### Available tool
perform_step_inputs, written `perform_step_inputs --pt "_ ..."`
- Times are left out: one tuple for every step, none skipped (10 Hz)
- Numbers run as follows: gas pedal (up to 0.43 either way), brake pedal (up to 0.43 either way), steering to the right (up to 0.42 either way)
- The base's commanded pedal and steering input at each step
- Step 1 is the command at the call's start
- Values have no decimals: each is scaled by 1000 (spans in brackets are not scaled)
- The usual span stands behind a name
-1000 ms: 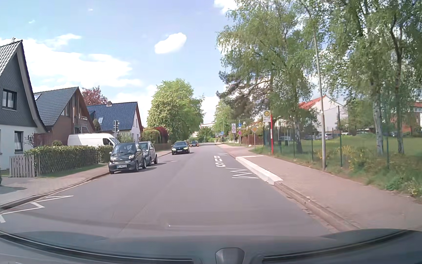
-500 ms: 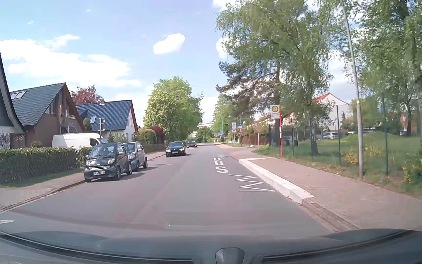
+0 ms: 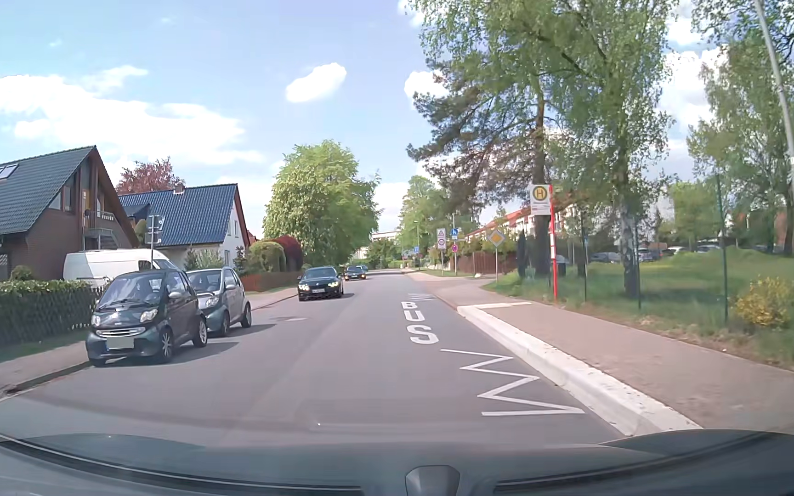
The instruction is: Follow the waypoints while adhering to traffic rules and regulations
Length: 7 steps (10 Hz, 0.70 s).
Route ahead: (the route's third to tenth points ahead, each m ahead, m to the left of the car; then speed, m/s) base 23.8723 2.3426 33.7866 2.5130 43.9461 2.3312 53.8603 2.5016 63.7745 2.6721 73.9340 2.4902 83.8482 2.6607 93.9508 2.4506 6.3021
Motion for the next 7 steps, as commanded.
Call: perform_step_inputs --pt "79 0 0" --pt "79 0 0" --pt "79 0 0" --pt "79 0 0" --pt "79 0 0" --pt "79 0 0" --pt "79 0 0"
